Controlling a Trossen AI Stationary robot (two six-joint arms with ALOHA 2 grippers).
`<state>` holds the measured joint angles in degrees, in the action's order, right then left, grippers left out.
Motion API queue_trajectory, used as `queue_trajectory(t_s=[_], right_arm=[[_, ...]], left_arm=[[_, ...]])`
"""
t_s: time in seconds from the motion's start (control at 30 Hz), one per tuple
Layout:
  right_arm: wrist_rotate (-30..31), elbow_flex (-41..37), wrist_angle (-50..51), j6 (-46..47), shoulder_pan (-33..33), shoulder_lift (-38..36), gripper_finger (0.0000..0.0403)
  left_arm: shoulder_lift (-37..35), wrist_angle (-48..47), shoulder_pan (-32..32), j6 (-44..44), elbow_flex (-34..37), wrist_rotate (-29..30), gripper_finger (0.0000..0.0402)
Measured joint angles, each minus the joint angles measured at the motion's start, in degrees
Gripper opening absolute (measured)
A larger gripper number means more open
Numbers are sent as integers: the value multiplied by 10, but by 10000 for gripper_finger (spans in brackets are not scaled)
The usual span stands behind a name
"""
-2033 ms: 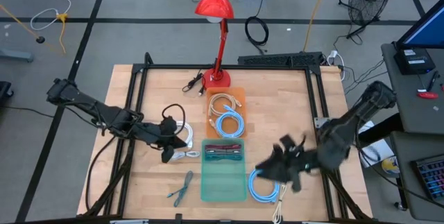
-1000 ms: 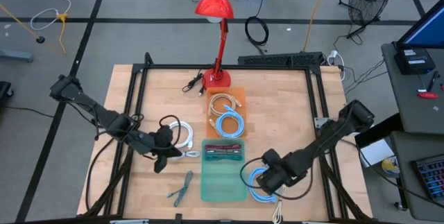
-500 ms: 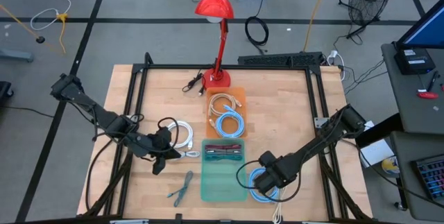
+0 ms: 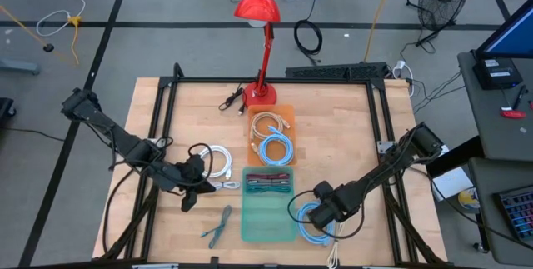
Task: Sort cables
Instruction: Put the blue video cable into the orange bin
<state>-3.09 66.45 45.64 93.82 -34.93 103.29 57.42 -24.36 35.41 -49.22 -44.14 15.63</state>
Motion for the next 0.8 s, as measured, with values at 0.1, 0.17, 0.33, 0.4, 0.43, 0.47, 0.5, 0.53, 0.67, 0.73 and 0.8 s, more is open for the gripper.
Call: queue_trajectory(t_s=[0.1,0.17,0.33,0.4,0.43,0.47,0.5,0.53,0.67,0.73,0.8], right_arm=[[2,-2,-7,3,4,-15,164],[4,-3,-7,9,5,-31,164],[32,-2,-9,32,4,-72,164],[33,-2,-13,33,4,-81,164],[33,-2,-13,33,4,-83,164],[32,-2,-13,33,4,-83,164],[31,-2,-13,33,3,-81,164],[31,-2,-15,32,1,-79,164],[30,-2,-36,35,-1,-66,164],[30,-2,-42,35,-4,-57,164],[30,-2,-42,35,-4,-47,164]], left_arm=[[0,-2,1,0,0,9,10],[0,-4,0,0,0,10,10],[0,-4,1,0,0,16,10],[0,-4,0,0,0,20,10],[0,-4,1,0,0,20,10],[0,-4,1,0,0,20,10],[0,-4,1,0,0,20,10],[0,-4,1,0,0,21,10],[0,-3,1,-5,0,21,10],[0,-3,1,-6,0,21,10],[0,-3,4,-6,0,24,10]])
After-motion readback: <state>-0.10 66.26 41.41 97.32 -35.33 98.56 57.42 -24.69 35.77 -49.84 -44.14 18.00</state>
